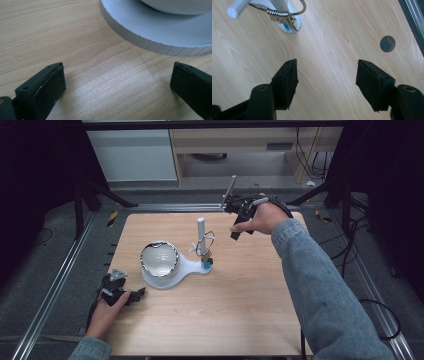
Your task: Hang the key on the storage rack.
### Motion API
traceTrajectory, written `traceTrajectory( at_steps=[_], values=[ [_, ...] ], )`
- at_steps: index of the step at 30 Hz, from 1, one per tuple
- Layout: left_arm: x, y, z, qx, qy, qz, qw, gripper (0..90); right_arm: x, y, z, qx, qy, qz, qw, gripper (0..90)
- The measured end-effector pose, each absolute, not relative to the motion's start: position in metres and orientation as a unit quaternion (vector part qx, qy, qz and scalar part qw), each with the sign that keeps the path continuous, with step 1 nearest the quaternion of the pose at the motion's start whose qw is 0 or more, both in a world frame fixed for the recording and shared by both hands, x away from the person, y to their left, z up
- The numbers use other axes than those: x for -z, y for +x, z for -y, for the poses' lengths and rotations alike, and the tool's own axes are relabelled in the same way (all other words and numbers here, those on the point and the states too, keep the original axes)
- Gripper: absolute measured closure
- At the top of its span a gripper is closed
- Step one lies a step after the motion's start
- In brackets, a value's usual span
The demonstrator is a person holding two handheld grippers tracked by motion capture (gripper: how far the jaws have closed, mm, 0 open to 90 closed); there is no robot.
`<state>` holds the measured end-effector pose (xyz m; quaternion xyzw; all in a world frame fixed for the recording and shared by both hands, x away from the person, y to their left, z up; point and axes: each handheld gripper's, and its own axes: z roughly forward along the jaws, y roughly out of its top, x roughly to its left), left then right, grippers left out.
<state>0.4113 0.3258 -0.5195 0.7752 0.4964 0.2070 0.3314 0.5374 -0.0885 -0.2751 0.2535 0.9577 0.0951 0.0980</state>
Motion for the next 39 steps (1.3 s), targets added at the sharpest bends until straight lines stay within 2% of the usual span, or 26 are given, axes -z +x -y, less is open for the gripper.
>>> traceTrajectory(
  at_steps=[5, 15, 21, 28, 39],
  values=[
    [0.52, 0.411, -0.326, -0.207, 0.775, -0.496, 0.331, 0.0, 0.279, 0.536, 0.1, -0.103, 0.262, -0.953, 0.108, 26.6],
    [0.52, 0.412, -0.326, -0.207, 0.775, -0.496, 0.331, 0.0, 0.297, 0.526, 0.13, -0.137, 0.287, -0.937, 0.145, 8.9],
    [0.52, 0.412, -0.326, -0.207, 0.775, -0.496, 0.332, 0.0, 0.311, 0.517, 0.151, -0.157, 0.302, -0.928, 0.154, 7.4],
    [0.52, 0.412, -0.326, -0.207, 0.775, -0.496, 0.332, 0.0, 0.336, 0.506, 0.177, -0.137, 0.324, -0.924, 0.153, 12.3],
    [0.52, 0.412, -0.326, -0.207, 0.775, -0.497, 0.332, 0.0, 0.369, 0.486, 0.214, -0.123, 0.342, -0.919, 0.155, 12.5]
  ],
)
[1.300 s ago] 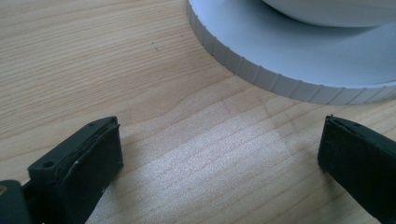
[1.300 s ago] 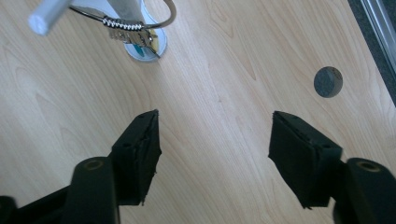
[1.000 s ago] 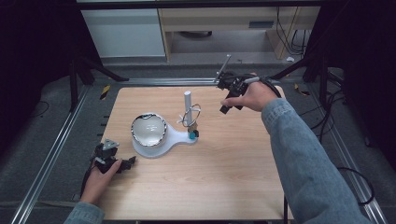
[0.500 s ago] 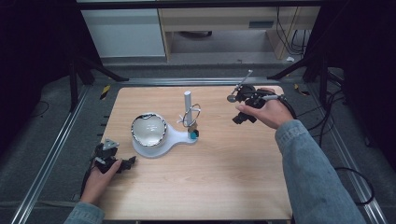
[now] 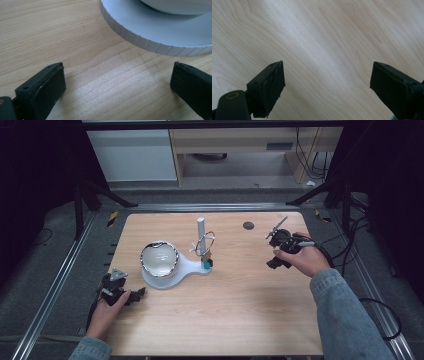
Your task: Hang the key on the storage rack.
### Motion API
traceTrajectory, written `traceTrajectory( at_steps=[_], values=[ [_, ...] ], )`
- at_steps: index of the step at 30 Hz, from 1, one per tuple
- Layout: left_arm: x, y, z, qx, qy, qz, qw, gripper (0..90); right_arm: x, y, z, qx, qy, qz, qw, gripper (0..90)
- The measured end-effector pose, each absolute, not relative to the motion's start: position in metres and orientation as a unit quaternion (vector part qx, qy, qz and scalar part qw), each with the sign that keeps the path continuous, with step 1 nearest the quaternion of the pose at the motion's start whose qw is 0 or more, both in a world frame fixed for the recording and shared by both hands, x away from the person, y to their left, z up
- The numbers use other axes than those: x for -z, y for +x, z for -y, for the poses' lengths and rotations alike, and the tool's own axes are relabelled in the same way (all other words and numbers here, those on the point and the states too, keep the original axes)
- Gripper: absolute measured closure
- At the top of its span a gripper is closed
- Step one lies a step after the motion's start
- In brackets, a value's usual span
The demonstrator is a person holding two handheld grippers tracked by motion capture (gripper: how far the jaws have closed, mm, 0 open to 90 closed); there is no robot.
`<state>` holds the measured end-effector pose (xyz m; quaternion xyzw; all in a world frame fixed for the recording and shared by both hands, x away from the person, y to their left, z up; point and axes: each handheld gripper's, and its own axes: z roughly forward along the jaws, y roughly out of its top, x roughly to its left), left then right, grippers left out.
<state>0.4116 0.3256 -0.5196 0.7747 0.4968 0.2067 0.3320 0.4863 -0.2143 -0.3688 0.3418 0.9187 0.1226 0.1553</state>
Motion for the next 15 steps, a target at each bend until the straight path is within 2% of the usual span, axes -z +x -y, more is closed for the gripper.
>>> traceTrajectory(
  at_steps=[15],
  values=[
    [0.52, 0.412, -0.326, -0.207, 0.775, -0.497, 0.332, 0.0, 0.415, 0.455, 0.249, -0.162, 0.369, -0.901, 0.162, 12.3]
  ],
)
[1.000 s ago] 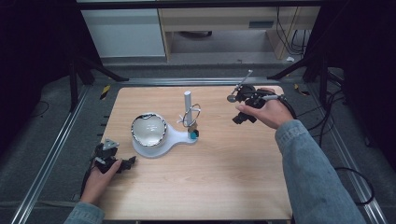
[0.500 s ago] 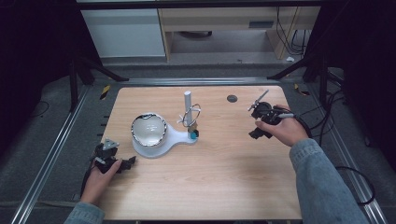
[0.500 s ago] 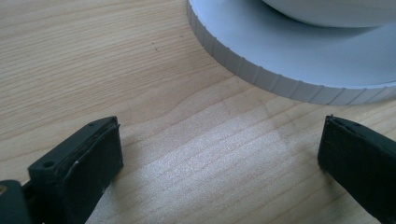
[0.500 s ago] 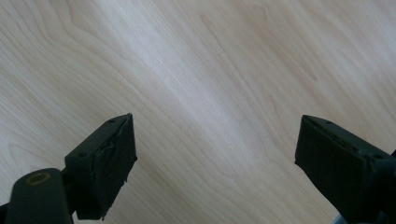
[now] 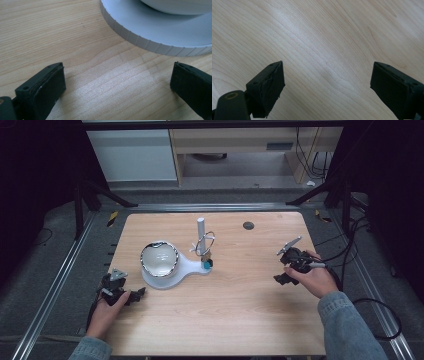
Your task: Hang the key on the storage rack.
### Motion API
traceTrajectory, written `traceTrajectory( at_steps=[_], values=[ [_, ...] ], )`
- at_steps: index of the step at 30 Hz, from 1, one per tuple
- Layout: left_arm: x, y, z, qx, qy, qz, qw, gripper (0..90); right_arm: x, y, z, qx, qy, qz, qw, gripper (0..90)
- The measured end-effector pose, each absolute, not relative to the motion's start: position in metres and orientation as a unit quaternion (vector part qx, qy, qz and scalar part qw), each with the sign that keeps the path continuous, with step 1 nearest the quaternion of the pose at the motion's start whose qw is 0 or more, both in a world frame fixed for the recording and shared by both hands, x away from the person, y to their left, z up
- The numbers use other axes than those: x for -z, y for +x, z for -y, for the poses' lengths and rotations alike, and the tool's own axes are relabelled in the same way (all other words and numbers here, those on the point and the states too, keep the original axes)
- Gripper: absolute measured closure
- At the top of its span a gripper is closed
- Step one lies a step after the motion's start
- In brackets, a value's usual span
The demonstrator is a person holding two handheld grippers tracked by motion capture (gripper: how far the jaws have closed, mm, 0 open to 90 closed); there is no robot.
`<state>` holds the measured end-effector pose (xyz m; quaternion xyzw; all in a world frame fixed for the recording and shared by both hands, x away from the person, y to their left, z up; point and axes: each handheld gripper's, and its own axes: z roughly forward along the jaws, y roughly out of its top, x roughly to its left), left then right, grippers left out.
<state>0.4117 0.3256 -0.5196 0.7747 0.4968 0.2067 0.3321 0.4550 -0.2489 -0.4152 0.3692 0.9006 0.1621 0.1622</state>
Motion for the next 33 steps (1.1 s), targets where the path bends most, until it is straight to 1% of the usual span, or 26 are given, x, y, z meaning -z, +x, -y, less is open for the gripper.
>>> traceTrajectory(
  at_steps=[8, 13, 16, 23, 26, 33],
  values=[
    [0.52, 0.412, -0.326, -0.207, 0.774, -0.497, 0.332, 0.0, 0.445, 0.451, 0.256, -0.209, 0.389, -0.879, 0.181, 11.7],
    [0.52, 0.412, -0.325, -0.207, 0.774, -0.497, 0.332, 0.0, 0.462, 0.457, 0.259, -0.234, 0.413, -0.862, 0.177, 11.3],
    [0.52, 0.412, -0.325, -0.207, 0.774, -0.497, 0.332, 0.0, 0.47, 0.461, 0.259, -0.254, 0.431, -0.851, 0.163, 11.2],
    [0.52, 0.412, -0.325, -0.206, 0.774, -0.497, 0.333, 0.0, 0.484, 0.468, 0.254, -0.266, 0.44, -0.84, 0.171, 10.4],
    [0.52, 0.412, -0.326, -0.206, 0.775, -0.497, 0.332, 0.0, 0.491, 0.469, 0.254, -0.269, 0.445, -0.838, 0.168, 8.2],
    [0.52, 0.412, -0.326, -0.206, 0.775, -0.497, 0.332, 0.0, 0.503, 0.463, 0.262, -0.317, 0.452, -0.81, 0.198, 4.7]
  ],
)
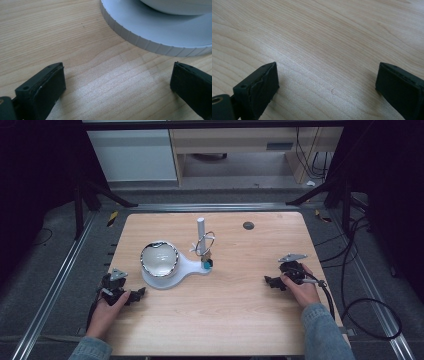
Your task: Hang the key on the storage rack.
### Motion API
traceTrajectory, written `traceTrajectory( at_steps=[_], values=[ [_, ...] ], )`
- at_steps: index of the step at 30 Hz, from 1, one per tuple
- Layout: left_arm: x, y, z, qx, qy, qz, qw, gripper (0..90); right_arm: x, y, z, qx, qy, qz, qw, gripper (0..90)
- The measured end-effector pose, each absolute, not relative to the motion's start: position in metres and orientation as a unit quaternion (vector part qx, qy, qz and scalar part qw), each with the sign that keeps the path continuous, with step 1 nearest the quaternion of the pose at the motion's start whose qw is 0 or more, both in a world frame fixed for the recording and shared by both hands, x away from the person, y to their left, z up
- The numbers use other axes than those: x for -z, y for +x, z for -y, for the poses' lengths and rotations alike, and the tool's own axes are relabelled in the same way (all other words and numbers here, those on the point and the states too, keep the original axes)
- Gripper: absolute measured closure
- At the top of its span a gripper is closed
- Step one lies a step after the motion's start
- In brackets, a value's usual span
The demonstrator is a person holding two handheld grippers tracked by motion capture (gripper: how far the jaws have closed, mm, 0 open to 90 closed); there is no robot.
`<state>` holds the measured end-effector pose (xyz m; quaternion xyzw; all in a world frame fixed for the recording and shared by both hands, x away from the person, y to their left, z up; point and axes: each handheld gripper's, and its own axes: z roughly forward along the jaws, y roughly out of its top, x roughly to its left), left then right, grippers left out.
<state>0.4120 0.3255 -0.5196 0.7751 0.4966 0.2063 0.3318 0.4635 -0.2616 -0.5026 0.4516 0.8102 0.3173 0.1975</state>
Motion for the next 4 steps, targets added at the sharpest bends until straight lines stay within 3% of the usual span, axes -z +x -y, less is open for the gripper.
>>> traceTrajectory(
  at_steps=[4],
  values=[
    [0.5196, 0.4126, -0.3254, -0.206, 0.775, -0.497, 0.332, 0.0, 0.5059, 0.4592, 0.2634, -0.332, 0.454, -0.801, 0.208, 4.7]
  ],
)
